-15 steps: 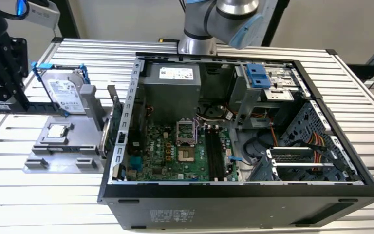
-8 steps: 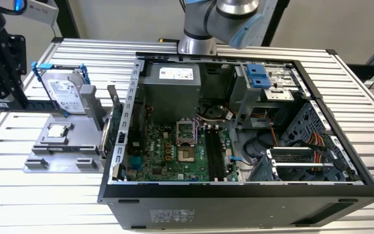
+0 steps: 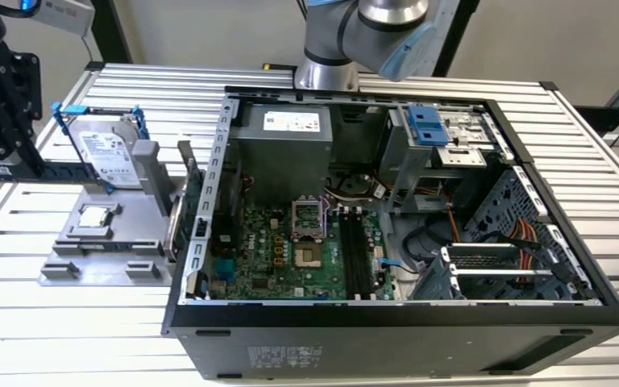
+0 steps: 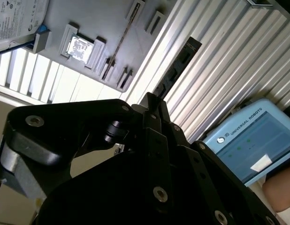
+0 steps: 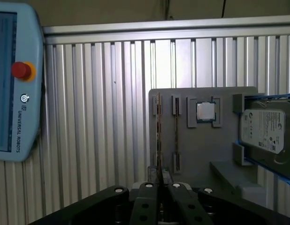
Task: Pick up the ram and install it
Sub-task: 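Pick up the ram and move it above insertion slot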
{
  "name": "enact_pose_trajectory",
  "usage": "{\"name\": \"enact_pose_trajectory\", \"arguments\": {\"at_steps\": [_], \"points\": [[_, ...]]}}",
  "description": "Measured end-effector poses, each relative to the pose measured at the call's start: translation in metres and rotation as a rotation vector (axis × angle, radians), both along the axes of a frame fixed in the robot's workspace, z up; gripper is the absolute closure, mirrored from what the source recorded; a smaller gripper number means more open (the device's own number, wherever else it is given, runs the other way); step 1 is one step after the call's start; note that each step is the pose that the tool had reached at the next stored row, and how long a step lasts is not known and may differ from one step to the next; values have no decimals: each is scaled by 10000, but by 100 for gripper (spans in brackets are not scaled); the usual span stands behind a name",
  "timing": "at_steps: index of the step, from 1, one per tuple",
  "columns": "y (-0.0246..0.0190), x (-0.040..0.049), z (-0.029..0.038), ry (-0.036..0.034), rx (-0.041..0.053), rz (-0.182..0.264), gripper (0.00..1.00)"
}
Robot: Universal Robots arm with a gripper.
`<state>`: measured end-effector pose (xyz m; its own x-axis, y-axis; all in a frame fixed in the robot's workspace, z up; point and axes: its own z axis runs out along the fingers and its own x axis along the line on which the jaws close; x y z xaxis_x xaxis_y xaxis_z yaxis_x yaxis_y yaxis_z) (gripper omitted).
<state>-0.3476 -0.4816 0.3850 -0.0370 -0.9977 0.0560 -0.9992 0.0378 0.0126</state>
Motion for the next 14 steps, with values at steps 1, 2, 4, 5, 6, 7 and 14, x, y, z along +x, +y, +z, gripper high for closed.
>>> {"name": "enact_pose_trajectory", "arguments": {"at_steps": [1,2,4,5,6,7,14], "points": [[0,0,3,1,0,0,100],[0,1,4,0,0,1,100],[1,10,5,2,0,1,100],[0,18,6,2,-1,1,100],[0,28,5,0,0,0,100],[1,38,4,0,0,1,100],[2,114,5,1,-1,2,100]]}}
